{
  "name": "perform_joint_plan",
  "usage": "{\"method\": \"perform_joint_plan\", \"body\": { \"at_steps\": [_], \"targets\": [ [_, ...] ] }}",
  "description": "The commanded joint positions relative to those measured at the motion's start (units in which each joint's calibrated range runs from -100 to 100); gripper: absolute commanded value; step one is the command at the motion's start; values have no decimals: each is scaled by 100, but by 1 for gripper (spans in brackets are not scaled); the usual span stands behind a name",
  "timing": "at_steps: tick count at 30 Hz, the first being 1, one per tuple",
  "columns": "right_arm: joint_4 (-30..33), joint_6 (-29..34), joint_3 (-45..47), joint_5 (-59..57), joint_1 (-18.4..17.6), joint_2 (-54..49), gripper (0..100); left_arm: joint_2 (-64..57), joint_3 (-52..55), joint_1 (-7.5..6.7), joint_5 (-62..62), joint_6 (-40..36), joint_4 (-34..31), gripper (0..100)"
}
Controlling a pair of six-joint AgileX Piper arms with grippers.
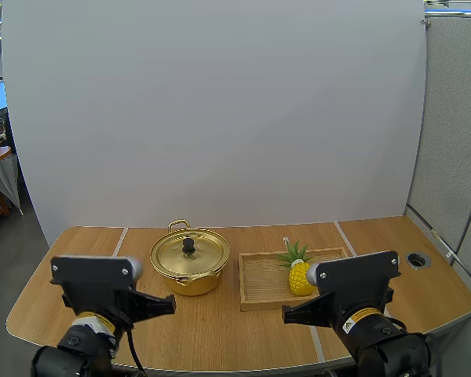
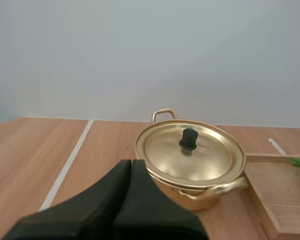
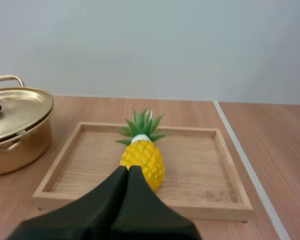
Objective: Open the pot, put the pineapple inside, and close it
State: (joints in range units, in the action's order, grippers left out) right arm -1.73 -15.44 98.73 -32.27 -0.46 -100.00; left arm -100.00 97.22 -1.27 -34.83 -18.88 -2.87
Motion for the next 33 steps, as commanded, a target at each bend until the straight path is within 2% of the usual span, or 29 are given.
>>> {"method": "perform_joint_plan", "body": {
  "at_steps": [1, 11, 19, 26, 33],
  "targets": [
    [27, -56, -727, 12, -3, 0, 0, 0, -1210, -28, -475, -42, -60, 1],
    [-13, -56, -2727, -2363, -3, 0, 0, 0, -3179, -28, -1067, 233, -60, 1],
    [-13, -56, -3586, -4273, -3, 0, 0, 0, -4263, -28, -3377, 314, -60, 1],
    [-3, -56, -3729, -4422, -3, 49, 0, 201, -4306, -28, -3458, 448, -60, 1],
    [173, -56, -3746, -4422, -3, 1216, 0, 1921, -4306, -28, -2990, 448, 11, 1]
  ]
}}
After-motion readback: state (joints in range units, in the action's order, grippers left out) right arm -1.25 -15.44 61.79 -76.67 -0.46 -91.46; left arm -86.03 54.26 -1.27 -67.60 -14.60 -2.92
